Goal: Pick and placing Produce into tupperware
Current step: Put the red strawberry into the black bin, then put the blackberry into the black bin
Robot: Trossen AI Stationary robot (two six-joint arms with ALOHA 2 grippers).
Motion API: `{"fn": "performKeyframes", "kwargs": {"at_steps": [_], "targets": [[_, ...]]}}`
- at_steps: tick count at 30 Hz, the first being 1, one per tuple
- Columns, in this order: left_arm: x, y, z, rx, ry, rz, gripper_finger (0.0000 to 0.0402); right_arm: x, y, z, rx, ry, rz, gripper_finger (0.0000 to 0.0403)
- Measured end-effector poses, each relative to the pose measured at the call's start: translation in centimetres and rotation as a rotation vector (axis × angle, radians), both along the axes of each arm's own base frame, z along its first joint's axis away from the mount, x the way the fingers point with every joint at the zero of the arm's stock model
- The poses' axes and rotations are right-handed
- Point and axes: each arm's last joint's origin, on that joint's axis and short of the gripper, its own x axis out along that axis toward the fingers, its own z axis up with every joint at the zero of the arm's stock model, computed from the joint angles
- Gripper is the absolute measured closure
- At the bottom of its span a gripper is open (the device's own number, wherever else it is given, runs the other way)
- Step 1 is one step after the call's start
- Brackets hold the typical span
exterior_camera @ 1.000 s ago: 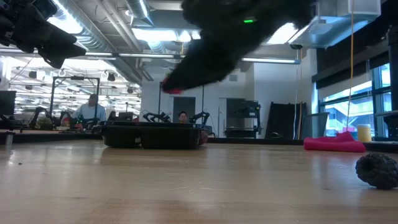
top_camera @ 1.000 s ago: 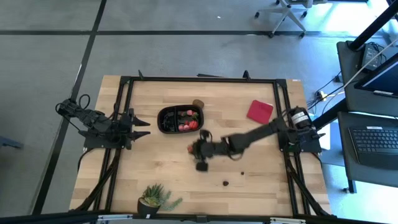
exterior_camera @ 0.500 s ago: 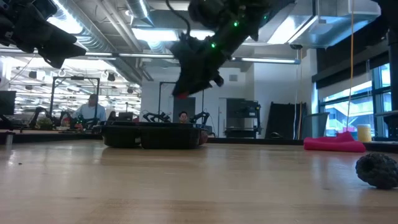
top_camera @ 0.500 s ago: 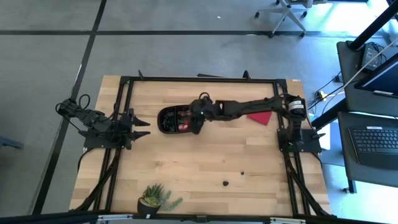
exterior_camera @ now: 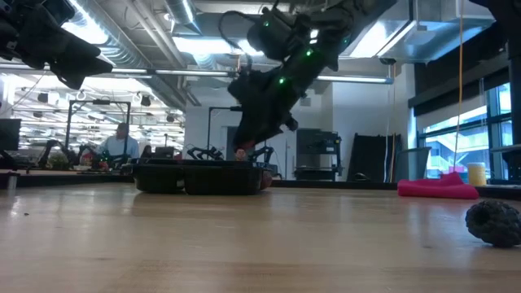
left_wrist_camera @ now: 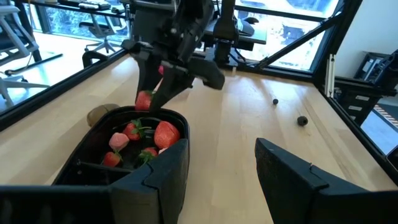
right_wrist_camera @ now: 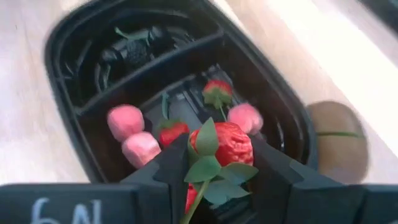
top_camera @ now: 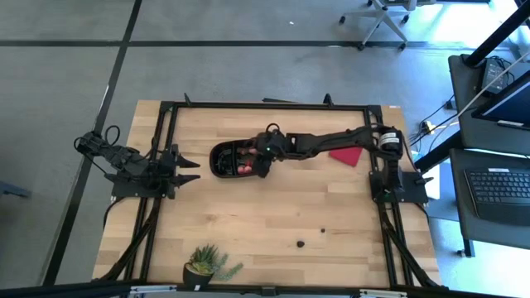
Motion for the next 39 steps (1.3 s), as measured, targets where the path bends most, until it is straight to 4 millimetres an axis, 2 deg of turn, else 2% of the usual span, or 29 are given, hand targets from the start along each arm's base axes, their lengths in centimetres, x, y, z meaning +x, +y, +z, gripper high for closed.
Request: {"fn": "performKeyframes", "kwargs": {"at_steps": [5, 14, 24, 26, 28, 32, 36, 39], "targets": [[0.0, 0.0, 0.0, 0.000, -0.001, 0.000, 0.0223, 0.2, 0.0, -1.5, 0.005, 0.037, 0.001, 0.0270], [0.0, 0.0, 0.0, 0.000, -0.001, 0.000, 0.0223, 0.4, 0.0, -1.4, -0.019, 0.033, 0.026, 0.0252], [0.0, 0.0, 0.0, 0.000, -0.001, 0.000, 0.0223, 0.4, 0.0, -1.4, -0.018, 0.030, 0.026, 0.0153], [0.0, 0.0, 0.0, 0.000, 0.000, 0.000, 0.0223, 0.2, 0.3, -1.0, 0.008, 0.043, 0.072, 0.0135], [0.0, 0.0, 0.0, 0.000, 0.000, 0.000, 0.0223, -0.3, 1.0, 0.2, 0.053, 0.047, 0.175, 0.0122], [0.0, 0.0, 0.0, 0.000, 0.000, 0.000, 0.0223, -2.3, 4.0, 2.8, 0.184, 0.119, 0.343, 0.0111], [0.0, 0.0, 0.0, 0.000, 0.001, 0.000, 0.0223, -4.7, 7.7, 4.4, 0.272, 0.247, 0.388, 0.0110], [0.0, 0.0, 0.0, -0.001, 0.000, 0.000, 0.0223, -6.1, 11.3, 4.4, 0.293, 0.346, 0.436, 0.0110]]}}
